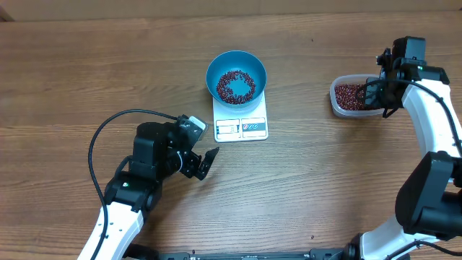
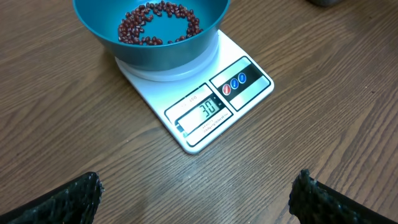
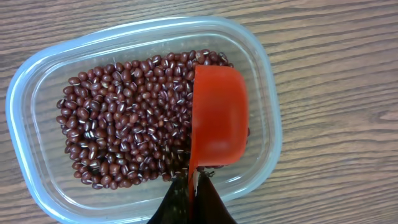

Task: Scoop item into bowl and weigh 150g on scale
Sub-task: 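Return the empty scoop with the right gripper to the bean tub, then scoop beans from the tub again with the right gripper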

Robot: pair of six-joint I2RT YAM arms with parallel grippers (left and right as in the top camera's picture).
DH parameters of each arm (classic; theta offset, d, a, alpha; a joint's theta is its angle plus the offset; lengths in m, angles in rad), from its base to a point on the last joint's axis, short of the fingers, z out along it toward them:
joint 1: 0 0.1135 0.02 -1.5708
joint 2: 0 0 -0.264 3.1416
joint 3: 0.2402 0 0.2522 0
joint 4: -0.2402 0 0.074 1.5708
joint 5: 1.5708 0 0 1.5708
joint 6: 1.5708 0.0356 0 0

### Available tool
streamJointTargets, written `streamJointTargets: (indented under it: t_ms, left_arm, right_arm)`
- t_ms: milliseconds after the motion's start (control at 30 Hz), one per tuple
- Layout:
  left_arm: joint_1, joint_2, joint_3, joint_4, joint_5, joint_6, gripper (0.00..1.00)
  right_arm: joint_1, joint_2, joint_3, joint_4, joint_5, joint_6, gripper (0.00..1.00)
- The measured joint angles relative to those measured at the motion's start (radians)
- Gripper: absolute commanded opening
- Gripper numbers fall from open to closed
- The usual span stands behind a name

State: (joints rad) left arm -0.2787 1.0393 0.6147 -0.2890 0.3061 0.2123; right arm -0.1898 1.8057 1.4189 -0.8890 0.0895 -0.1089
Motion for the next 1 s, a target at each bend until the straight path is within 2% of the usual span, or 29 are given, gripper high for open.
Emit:
streamJointTargets:
  t_ms: [567, 1000]
  left_arm:
    - [0.0, 0.0, 0.0, 0.0, 0.0, 0.0, 1.0]
    - [0.0, 0.0, 0.0, 0.0, 0.0, 0.0, 1.0]
  right_arm:
    - [0.0, 0.047, 0.0, -0.017, -0.156, 0.0, 0.04]
    - [-0.027, 0.068, 0.0, -0.048, -0.371, 0.02, 0.04]
